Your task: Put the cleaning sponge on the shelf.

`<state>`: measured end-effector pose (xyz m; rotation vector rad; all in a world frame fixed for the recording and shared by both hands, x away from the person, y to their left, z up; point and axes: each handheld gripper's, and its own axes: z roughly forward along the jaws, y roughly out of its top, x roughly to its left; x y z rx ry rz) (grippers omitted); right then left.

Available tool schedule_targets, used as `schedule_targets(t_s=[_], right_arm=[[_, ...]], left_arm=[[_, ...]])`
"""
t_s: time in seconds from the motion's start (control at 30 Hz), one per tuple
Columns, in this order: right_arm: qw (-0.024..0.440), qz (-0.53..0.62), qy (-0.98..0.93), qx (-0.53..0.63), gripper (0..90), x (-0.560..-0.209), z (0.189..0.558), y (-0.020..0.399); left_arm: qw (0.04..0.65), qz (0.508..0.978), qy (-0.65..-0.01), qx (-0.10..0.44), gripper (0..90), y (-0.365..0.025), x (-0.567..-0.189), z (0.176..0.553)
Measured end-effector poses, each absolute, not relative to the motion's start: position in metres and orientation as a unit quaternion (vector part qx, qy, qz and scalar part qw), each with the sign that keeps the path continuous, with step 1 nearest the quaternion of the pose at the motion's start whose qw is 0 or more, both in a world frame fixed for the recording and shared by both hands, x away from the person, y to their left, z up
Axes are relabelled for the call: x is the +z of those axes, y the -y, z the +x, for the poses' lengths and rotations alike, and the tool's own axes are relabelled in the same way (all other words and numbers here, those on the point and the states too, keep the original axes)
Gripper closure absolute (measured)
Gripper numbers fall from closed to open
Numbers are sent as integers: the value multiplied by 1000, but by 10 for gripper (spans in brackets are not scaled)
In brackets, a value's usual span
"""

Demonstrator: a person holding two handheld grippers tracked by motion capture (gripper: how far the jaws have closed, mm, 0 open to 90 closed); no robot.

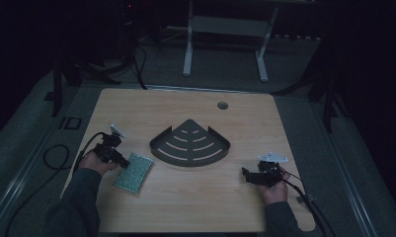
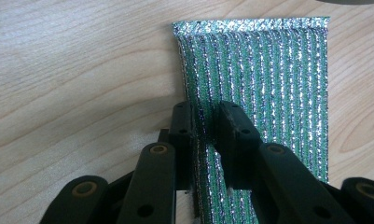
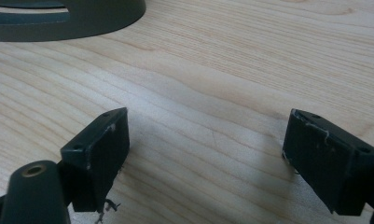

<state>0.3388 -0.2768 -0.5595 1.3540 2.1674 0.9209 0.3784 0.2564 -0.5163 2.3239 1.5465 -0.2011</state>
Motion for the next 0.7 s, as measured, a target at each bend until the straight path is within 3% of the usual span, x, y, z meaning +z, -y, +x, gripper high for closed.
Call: schedule_targets(t_s=[0.17,0.43,0.7], right_arm=[[211,487,-780,331,142,-560,339,277],[211,487,-780,331,143,-560,339,277],[211,487,-780,331,142,-560,339,277]], left_arm=[[175,815,-545,-95,777,-261,-519,383],[170,819,-539,-101,890,-259,-517,383],[162,829,-526,-100,900,-256,-513,382]])
